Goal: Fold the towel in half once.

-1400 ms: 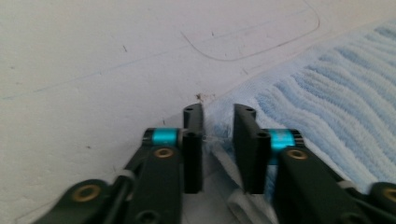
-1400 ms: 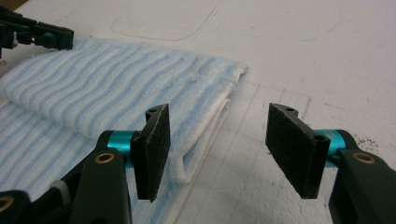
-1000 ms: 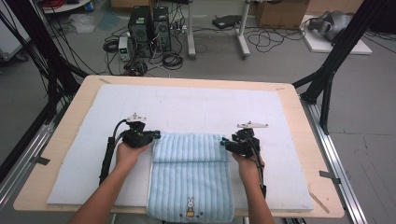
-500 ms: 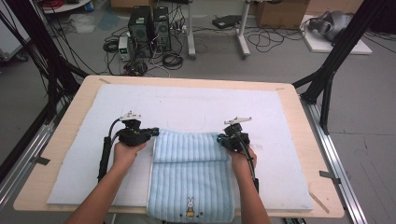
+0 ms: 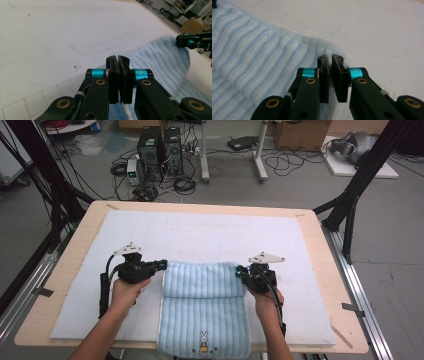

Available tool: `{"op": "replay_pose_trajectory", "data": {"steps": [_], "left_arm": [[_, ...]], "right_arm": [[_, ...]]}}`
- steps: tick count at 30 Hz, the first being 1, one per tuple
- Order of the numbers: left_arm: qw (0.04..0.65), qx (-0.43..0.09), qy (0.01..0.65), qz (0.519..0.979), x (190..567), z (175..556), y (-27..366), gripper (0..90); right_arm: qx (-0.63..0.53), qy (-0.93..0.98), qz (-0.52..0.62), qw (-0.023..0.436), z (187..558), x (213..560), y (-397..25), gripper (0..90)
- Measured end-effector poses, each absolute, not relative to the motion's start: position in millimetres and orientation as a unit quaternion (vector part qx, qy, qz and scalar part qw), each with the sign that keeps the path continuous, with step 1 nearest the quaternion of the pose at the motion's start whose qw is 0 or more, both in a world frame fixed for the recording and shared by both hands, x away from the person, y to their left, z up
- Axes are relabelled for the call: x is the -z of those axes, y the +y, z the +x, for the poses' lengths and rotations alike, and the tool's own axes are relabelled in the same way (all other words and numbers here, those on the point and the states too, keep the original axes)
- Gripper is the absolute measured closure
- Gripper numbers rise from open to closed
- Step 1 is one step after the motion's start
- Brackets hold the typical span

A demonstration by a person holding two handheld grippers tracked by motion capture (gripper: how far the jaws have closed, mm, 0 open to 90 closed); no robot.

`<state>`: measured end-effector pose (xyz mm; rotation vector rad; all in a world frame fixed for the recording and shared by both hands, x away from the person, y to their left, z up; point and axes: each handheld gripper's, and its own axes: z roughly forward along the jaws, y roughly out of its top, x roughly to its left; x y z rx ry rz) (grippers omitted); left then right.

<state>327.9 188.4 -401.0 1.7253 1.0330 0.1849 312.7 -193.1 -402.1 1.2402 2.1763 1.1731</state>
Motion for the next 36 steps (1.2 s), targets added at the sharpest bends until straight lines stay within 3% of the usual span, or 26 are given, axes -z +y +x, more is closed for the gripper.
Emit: {"op": "replay_pose_trajectory", "data": {"steps": [9, 36], "left_arm": [[0.549, -0.049, 0.425, 0.718, 410, 299, 193, 86.9], [0.522, -0.016, 0.384, 0.762, 442, 238, 201, 85.8]], "right_arm": [[-0.445, 0.768, 0.429, 0.170, 276, 403, -203, 84.2], [-0.426, 0.794, 0.415, 0.126, 200, 442, -215, 82.8]]}}
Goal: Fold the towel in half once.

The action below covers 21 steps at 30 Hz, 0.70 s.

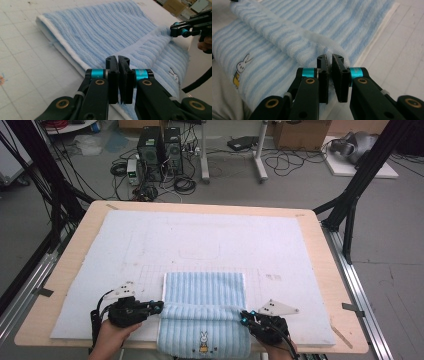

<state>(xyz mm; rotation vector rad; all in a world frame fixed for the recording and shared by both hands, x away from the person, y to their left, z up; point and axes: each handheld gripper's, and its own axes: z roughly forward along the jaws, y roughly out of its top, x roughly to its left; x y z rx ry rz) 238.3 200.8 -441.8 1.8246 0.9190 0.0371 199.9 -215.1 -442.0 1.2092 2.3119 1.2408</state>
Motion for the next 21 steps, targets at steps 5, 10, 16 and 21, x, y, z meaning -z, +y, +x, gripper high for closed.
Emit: {"op": "replay_pose_trajectory", "data": {"steps": [5, 10, 16, 21], "left_arm": [[0.522, -0.015, 0.394, 0.756, 440, 245, 206, 56.4], [0.532, -0.034, 0.413, 0.738, 429, 266, 210, 52.5], [0.524, -0.052, 0.427, 0.736, 424, 299, 201, 60.0], [0.497, -0.054, 0.452, 0.739, 437, 316, 192, 59.1]], "right_arm": [[-0.450, 0.770, 0.434, 0.128, 196, 440, -225, 69.5], [-0.471, 0.739, 0.460, 0.142, 212, 431, -236, 64.6], [-0.458, 0.736, 0.470, 0.163, 246, 424, -232, 70.8], [-0.425, 0.754, 0.477, 0.155, 278, 432, -222, 68.3]]}}
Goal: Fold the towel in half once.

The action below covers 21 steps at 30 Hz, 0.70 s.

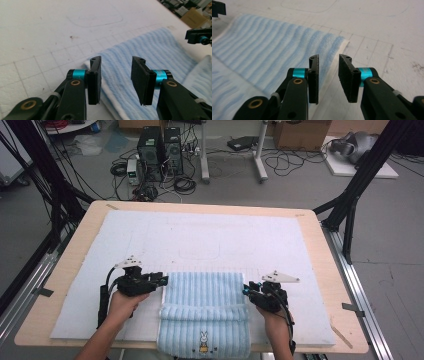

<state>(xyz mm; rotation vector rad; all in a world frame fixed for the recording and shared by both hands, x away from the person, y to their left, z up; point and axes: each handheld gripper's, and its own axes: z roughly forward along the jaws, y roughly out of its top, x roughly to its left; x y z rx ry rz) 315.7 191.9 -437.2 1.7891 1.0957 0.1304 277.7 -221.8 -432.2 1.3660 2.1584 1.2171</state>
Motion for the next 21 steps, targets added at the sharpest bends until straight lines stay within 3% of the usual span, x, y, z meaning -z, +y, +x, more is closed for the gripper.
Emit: {"op": "replay_pose_trajectory", "data": {"steps": [4, 11, 16, 21], "left_arm": [[0.473, -0.058, 0.444, 0.758, 445, 319, 182, 58.8], [0.449, -0.080, 0.441, 0.773, 451, 319, 175, 85.3], [0.495, -0.077, 0.462, 0.732, 444, 323, 182, 86.4], [0.485, -0.073, 0.485, 0.724, 451, 331, 182, 85.9]], "right_arm": [[-0.403, 0.768, 0.477, 0.145, 293, 439, -212, 68.8], [-0.378, 0.786, 0.466, 0.148, 297, 445, -201, 85.8], [-0.388, 0.780, 0.465, 0.159, 298, 441, -200, 85.9], [-0.390, 0.770, 0.476, 0.169, 307, 437, -197, 85.4]]}}
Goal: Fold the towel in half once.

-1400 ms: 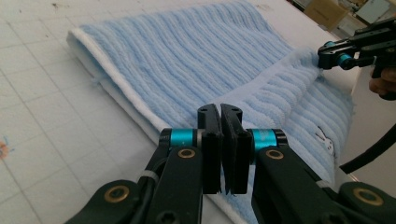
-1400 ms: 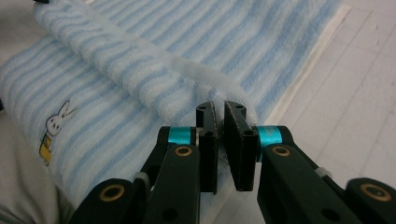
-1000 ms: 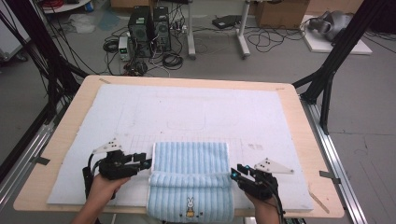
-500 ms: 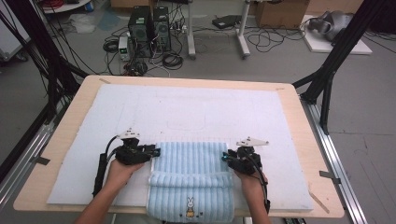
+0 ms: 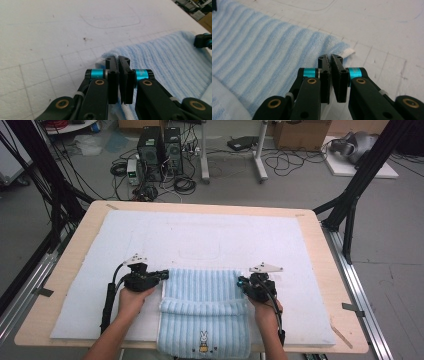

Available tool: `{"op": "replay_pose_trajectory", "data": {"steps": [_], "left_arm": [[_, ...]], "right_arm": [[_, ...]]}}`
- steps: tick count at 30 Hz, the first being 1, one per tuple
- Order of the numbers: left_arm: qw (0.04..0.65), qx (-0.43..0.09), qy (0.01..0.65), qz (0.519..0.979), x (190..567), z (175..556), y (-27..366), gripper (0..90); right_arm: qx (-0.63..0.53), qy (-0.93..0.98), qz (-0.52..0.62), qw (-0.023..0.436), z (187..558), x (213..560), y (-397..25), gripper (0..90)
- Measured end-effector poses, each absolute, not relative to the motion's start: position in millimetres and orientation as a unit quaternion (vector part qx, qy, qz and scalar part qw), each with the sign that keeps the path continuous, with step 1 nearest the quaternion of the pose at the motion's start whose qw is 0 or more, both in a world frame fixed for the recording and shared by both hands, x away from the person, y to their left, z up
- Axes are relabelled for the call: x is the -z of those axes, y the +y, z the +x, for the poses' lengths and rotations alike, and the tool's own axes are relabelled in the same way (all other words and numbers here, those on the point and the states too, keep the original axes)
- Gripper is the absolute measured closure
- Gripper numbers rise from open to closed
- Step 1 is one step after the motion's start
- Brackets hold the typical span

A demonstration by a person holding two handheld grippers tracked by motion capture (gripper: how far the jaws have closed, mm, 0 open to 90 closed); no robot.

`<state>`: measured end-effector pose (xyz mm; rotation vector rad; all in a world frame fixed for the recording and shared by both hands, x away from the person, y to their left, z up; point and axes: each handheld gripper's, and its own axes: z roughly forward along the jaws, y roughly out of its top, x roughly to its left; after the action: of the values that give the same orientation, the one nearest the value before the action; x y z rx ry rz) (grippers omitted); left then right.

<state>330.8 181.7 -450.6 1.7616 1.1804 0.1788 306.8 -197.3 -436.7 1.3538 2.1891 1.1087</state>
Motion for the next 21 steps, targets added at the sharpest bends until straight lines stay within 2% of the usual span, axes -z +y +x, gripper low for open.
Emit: {"op": "replay_pose_trajectory", "data": {"steps": [2, 4, 6, 8, 11, 13, 14, 16, 18, 20, 21], "left_arm": [[0.472, -0.080, 0.490, 0.729, 453, 331, 180, 81.9], [0.467, -0.103, 0.498, 0.723, 451, 330, 181, 63.6], [0.472, -0.120, 0.501, 0.716, 449, 330, 185, 56.2], [0.474, -0.125, 0.503, 0.711, 448, 332, 188, 49.3], [0.462, -0.114, 0.493, 0.728, 454, 333, 183, 45.9], [0.455, -0.124, 0.479, 0.740, 453, 331, 179, 46.8], [0.451, -0.126, 0.472, 0.747, 453, 330, 177, 49.7], [0.436, -0.139, 0.461, 0.761, 453, 327, 172, 66.4], [0.428, -0.148, 0.437, 0.777, 452, 325, 166, 85.1], [0.430, -0.140, 0.448, 0.771, 452, 326, 166, 86.0], [0.429, -0.127, 0.456, 0.769, 451, 329, 168, 86.3]], "right_arm": [[-0.382, 0.772, 0.479, 0.168, 310, 438, -196, 83.1], [-0.376, 0.773, 0.484, 0.165, 312, 440, -195, 74.8], [-0.383, 0.766, 0.489, 0.165, 311, 439, -198, 68.1], [-0.392, 0.754, 0.498, 0.170, 311, 437, -203, 62.1], [-0.389, 0.755, 0.504, 0.156, 316, 440, -207, 54.4], [-0.373, 0.768, 0.501, 0.143, 319, 445, -203, 52.6], [-0.371, 0.771, 0.494, 0.155, 318, 446, -201, 52.9], [-0.364, 0.776, 0.489, 0.164, 317, 446, -199, 55.0], [-0.357, 0.779, 0.486, 0.172, 314, 446, -197, 66.1], [-0.370, 0.781, 0.478, 0.156, 311, 446, -196, 82.9], [-0.375, 0.781, 0.476, 0.151, 311, 447, -195, 84.2]]}}
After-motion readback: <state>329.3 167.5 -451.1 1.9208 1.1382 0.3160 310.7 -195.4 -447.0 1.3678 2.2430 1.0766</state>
